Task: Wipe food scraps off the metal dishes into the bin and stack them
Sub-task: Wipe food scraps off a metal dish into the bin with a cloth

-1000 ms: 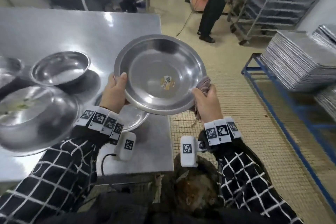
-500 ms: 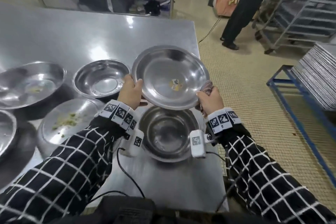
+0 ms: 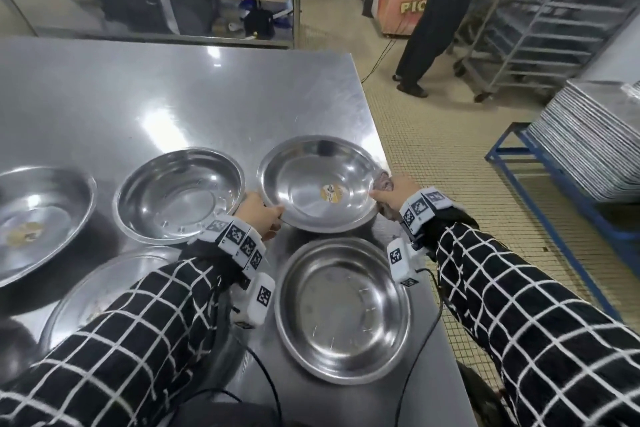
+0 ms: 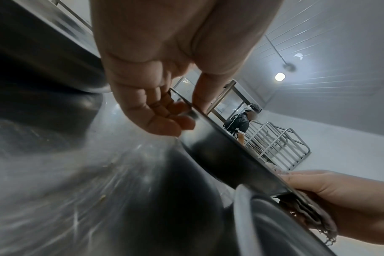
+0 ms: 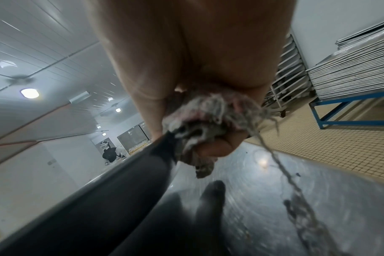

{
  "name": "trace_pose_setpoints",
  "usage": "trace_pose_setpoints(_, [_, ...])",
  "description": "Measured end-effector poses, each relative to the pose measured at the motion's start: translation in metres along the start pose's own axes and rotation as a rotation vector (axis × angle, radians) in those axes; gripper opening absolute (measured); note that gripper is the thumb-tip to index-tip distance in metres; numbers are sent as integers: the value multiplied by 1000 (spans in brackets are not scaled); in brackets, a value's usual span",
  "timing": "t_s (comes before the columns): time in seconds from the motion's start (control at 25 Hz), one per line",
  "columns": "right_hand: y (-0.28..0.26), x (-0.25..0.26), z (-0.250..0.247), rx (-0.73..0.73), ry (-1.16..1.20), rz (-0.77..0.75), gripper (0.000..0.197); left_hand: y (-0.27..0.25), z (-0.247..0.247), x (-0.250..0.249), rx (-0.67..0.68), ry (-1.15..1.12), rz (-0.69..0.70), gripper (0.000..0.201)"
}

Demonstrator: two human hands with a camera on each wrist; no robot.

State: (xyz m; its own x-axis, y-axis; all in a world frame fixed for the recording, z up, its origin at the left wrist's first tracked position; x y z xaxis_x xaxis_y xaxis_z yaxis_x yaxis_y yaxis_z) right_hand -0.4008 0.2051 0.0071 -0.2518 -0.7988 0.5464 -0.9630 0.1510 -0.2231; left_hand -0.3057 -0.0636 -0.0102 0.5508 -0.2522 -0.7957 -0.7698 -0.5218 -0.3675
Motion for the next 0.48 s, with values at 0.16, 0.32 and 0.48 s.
trace_pose_setpoints(0.16, [1, 3, 12, 82, -102, -52, 44, 3, -5, 2, -63, 166, 103, 30])
trace_pose_setpoints(0.32, [-4, 1, 8, 109, -171, -84, 29, 5, -8, 8, -97, 103, 108, 23])
trace_pose_setpoints(0.48, [-11, 11, -26, -62, -17, -145, 24, -4, -21, 10, -142, 114, 107, 43])
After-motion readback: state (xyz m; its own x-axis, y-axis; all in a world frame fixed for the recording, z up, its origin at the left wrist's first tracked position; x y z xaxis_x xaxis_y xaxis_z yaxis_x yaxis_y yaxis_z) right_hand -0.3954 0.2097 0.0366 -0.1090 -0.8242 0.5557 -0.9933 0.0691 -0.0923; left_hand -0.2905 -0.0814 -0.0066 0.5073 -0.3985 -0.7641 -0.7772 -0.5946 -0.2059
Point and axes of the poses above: each hand's wrist, its own y-axis towards the middle knuckle, its own z-axis out of the palm, x = y × z, the point moved 9 cm from there along y, towards the middle knuckle, and after that the axes turned 15 degrees about -x, right-handed, at the moved point
